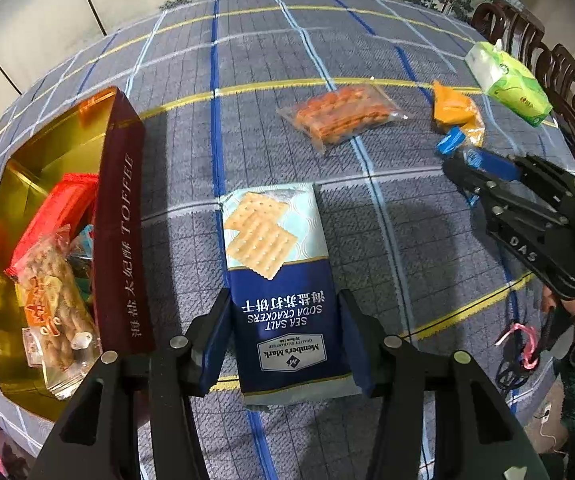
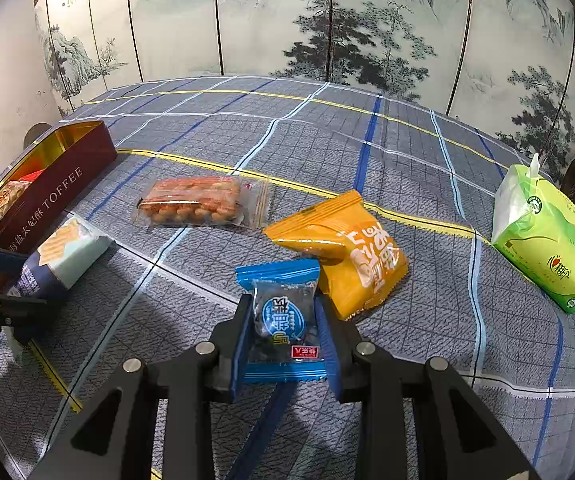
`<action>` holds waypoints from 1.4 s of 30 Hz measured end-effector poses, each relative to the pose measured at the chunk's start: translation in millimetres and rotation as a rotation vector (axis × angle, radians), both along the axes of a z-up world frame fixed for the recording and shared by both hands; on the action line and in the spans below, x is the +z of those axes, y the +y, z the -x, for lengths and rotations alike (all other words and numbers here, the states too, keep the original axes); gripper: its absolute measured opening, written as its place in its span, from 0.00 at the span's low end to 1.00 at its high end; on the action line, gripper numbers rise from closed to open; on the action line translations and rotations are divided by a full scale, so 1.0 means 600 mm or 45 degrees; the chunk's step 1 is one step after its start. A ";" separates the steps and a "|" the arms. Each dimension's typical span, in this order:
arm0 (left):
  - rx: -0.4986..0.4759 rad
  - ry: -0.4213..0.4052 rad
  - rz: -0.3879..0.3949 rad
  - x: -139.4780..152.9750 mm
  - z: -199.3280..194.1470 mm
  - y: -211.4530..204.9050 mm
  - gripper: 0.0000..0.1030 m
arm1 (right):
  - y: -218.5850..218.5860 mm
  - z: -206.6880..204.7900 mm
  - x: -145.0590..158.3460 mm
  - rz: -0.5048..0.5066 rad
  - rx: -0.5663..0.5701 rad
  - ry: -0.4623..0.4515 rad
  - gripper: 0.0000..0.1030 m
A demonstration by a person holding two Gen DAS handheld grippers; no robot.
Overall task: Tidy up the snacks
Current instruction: 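Grasp and lift the blue soda cracker pack with the left tool while the right tool holds the candy, then lower the cracker pack into the tin and open the left tool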
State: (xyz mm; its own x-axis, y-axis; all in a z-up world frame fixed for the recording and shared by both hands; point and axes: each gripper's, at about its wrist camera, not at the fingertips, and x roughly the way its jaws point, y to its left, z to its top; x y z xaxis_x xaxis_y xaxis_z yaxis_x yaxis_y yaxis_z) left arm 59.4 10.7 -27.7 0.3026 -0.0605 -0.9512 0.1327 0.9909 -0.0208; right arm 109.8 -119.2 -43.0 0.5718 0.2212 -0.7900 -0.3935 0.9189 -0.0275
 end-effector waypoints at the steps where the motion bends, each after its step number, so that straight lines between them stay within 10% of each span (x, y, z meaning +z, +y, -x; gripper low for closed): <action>1: -0.003 -0.005 0.004 0.004 0.000 -0.001 0.46 | 0.000 0.000 0.000 0.000 0.000 0.000 0.31; 21: 0.008 -0.110 0.038 0.075 0.003 0.016 0.45 | 0.000 0.000 0.000 0.001 0.000 -0.001 0.31; 42: 0.314 -0.191 -0.033 0.127 0.019 0.229 0.45 | 0.000 0.001 0.000 0.004 0.000 -0.003 0.31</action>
State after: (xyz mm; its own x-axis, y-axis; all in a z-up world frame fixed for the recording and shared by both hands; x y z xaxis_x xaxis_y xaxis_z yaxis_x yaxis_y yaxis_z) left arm 48.1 148.3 48.4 0.4428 0.0562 -0.8948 -0.1128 0.9936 0.0066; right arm 109.2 -119.2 -43.0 0.5739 0.2185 -0.7892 -0.3932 0.9189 -0.0316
